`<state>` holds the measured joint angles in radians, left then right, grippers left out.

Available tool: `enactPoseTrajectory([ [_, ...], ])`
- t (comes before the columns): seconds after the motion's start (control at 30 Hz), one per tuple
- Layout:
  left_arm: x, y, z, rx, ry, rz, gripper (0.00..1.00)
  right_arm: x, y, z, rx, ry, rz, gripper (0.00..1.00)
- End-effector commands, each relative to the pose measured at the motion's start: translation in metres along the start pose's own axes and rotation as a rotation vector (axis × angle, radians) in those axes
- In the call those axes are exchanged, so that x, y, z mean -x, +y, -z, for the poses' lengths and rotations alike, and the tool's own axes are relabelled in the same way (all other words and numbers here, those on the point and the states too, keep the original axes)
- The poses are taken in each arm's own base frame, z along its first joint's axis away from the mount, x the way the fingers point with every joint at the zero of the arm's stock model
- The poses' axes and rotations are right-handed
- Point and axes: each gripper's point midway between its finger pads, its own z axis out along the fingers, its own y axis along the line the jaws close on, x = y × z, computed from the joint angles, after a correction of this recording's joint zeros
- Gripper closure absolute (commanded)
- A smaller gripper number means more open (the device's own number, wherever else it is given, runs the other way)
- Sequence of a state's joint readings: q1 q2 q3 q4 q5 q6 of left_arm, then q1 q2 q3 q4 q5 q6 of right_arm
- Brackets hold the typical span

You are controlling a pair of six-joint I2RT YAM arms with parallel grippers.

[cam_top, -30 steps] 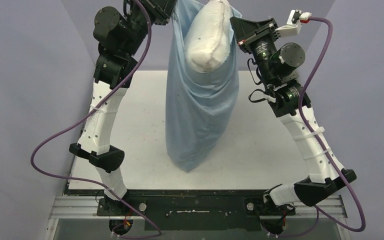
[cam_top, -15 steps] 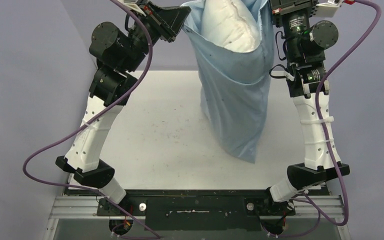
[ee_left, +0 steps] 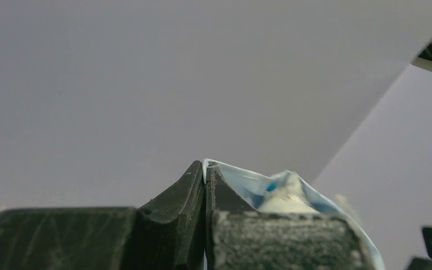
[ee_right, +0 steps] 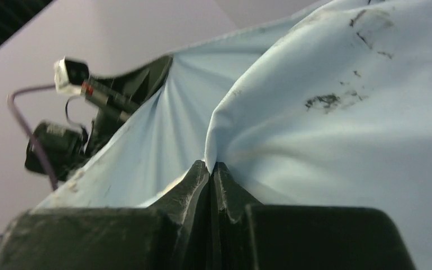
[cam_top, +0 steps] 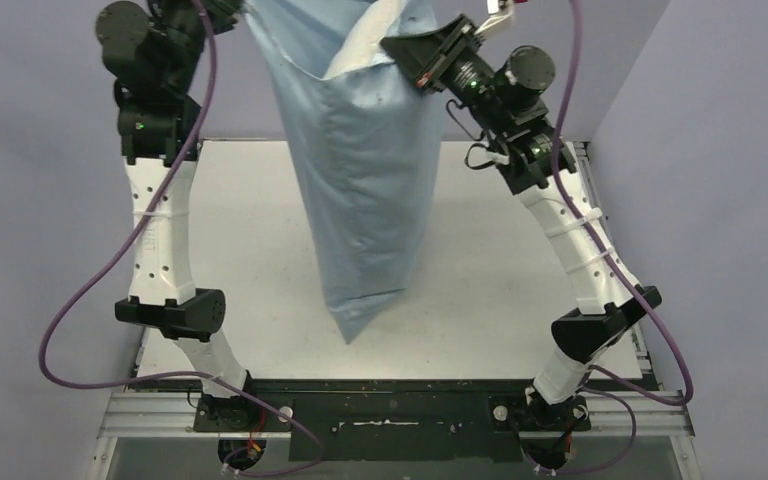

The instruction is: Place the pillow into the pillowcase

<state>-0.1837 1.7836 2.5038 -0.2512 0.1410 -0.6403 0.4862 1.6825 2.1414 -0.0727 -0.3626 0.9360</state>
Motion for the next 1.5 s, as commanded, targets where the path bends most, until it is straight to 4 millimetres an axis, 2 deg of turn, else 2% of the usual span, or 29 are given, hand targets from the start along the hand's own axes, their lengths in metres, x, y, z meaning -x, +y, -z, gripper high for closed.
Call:
enactPoseTrajectory([
  [0.0,0.109,-0.025,0.038,-0.105,-0.227,-0.059,1.0,-0.038,0.04,0.011,0.117,0.102,0.131,1.0],
  [0.03,0.108,-0.031,0.037,-0.138,-0.221,-0.059,1.0,-0.041,0.036,0.016,0.106,0.097,0.122,1.0],
  [0.07,0.105,-0.036,0.036,-0.175,-0.205,-0.051,1.0,-0.045,0.022,0.018,0.068,0.091,0.111,1.0],
  [0.13,0.079,-0.05,0.03,-0.262,-0.13,-0.007,1.0,-0.053,-0.015,0.027,-0.052,0.069,0.082,1.0],
  [0.17,0.055,-0.058,0.025,-0.288,-0.076,0.009,1.0,-0.055,-0.029,0.031,-0.08,0.048,0.072,1.0],
  [0.23,-0.013,-0.066,0.018,-0.302,0.063,-0.025,1.0,-0.077,-0.068,0.043,-0.147,0.064,0.032,1.0],
  [0.27,-0.044,-0.083,0.021,-0.329,0.122,-0.018,1.0,-0.085,-0.084,0.05,-0.174,0.073,0.017,1.0],
  [0.37,-0.122,-0.099,0.029,-0.372,0.268,-0.002,1.0,-0.101,-0.135,0.075,-0.289,0.084,-0.001,1.0],
  [0.43,-0.17,-0.105,0.038,-0.391,0.356,0.01,1.0,-0.107,-0.161,0.095,-0.347,0.077,-0.01,1.0],
  [0.53,-0.22,-0.111,0.052,-0.445,0.419,0.027,1.0,-0.106,-0.181,0.121,-0.404,0.054,-0.015,1.0],
  [0.57,-0.229,-0.11,0.055,-0.458,0.432,0.045,0.95,-0.106,-0.185,0.126,-0.417,0.054,-0.01,1.0],
  [0.67,-0.242,-0.104,0.058,-0.454,0.452,0.051,0.72,-0.107,-0.189,0.135,-0.43,0.066,0.006,1.0],
  [0.8,-0.24,-0.099,0.06,-0.441,0.452,0.004,0.56,-0.105,-0.187,0.139,-0.436,0.072,0.025,1.0],
  [0.87,-0.241,-0.09,0.062,-0.412,0.462,-0.035,0.52,-0.099,-0.183,0.14,-0.441,0.066,0.041,1.0],
  [0.93,-0.245,-0.071,0.064,-0.347,0.479,-0.097,0.5,-0.094,-0.179,0.143,-0.461,0.069,0.048,1.0],
  [1.03,-0.254,-0.025,0.073,-0.182,0.523,-0.205,0.48,-0.069,-0.153,0.141,-0.426,0.017,0.097,1.0],
  [1.07,-0.253,-0.011,0.076,-0.13,0.525,-0.232,0.48,-0.065,-0.15,0.141,-0.421,0.001,0.115,1.0],
  [1.1,-0.253,0.001,0.079,-0.089,0.524,-0.243,0.48,-0.069,-0.157,0.142,-0.437,0.013,0.119,1.0],
  [1.17,-0.254,0.012,0.085,-0.074,0.517,-0.23,0.47,-0.091,-0.187,0.147,-0.516,0.113,0.095,1.0],
  [1.2,-0.257,0.011,0.088,-0.097,0.519,-0.218,0.47,-0.098,-0.184,0.143,-0.488,0.162,0.065,1.0],
  [1.23,-0.258,0.006,0.091,-0.136,0.52,-0.207,0.46,-0.092,-0.172,0.135,-0.441,0.171,0.072,1.0],
  [1.33,-0.249,-0.013,0.086,-0.217,0.495,-0.196,0.42,-0.057,-0.115,0.111,-0.338,0.124,0.187,1.0],
  [1.4,-0.229,-0.029,0.079,-0.255,0.457,-0.197,0.41,-0.052,-0.101,0.105,-0.315,0.146,0.218,1.0],
  [1.47,-0.211,-0.046,0.072,-0.292,0.408,-0.2,0.41,-0.062,-0.101,0.105,-0.293,0.159,0.205,1.0],
])
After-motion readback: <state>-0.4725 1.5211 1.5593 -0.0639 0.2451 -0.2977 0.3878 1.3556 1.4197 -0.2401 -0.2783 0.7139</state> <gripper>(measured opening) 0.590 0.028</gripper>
